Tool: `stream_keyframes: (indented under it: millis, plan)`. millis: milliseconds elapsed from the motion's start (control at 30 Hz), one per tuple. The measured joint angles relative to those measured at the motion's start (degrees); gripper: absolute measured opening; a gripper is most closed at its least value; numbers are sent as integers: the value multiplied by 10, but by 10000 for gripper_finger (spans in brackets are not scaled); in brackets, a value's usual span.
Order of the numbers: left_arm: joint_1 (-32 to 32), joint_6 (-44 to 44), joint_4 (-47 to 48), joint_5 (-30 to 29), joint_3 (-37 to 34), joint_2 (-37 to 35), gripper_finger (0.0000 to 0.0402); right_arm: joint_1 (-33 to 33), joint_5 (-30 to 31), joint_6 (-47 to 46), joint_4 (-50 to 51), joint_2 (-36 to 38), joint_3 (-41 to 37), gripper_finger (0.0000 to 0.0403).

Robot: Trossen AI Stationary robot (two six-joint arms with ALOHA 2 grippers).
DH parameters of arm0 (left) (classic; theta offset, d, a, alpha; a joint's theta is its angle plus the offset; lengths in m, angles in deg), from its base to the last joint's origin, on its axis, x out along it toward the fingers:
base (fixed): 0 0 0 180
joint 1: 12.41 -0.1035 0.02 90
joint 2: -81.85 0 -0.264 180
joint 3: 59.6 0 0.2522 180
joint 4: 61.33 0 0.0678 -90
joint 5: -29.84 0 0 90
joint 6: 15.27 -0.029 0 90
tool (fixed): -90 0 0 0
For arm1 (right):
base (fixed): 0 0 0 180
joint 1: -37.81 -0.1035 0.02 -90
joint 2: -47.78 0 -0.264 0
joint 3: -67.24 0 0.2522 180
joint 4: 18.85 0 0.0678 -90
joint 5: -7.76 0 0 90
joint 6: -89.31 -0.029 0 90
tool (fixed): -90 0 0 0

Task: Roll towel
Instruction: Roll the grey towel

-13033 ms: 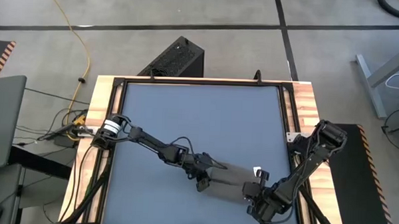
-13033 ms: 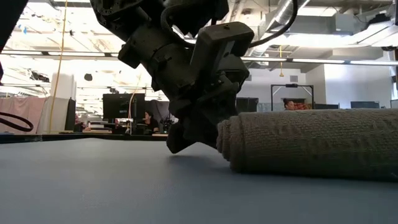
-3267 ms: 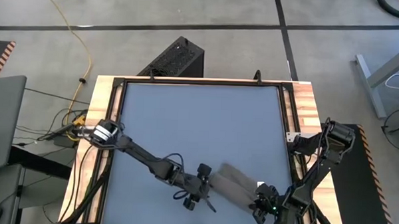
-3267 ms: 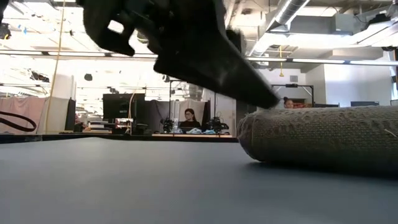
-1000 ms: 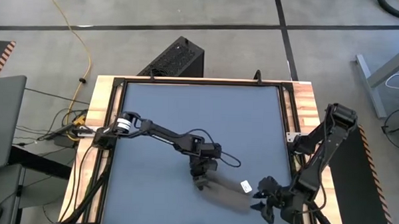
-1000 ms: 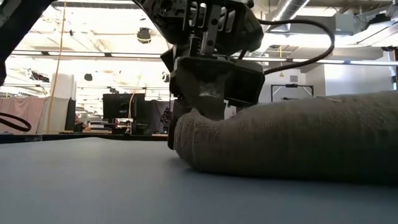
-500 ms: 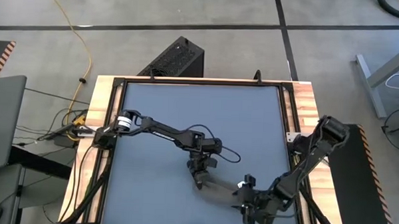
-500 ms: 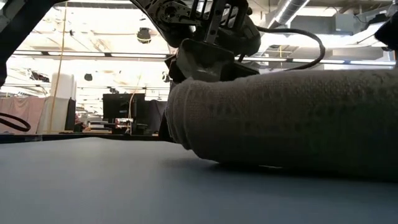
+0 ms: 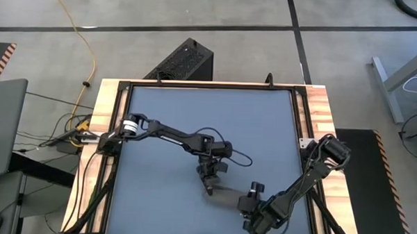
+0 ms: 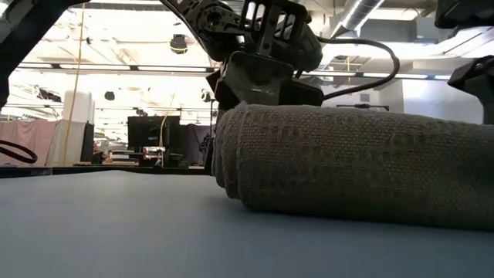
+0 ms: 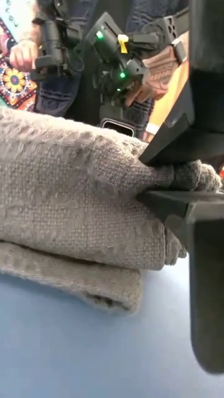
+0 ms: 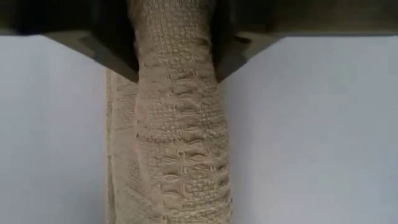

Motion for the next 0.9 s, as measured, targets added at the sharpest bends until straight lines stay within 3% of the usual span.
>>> stream_keyframes:
  millis: [233,400,567,800,900]
  plan:
    - [-25,-35,9,12,0,-1,90,0,-20,-2,-1,2,1,67]
    - [-38,-95,63,-9,0,-17,92,4,-37,-2,1,3,1,67]
    - [-44,-176,113,-110,0,-66,93,9,-48,-5,10,3,1,68]
    - [24,-254,-32,-207,1,-118,94,29,-71,10,15,4,1,85]
    - [80,-364,-87,-307,1,-112,94,34,-74,13,16,4,1,87]
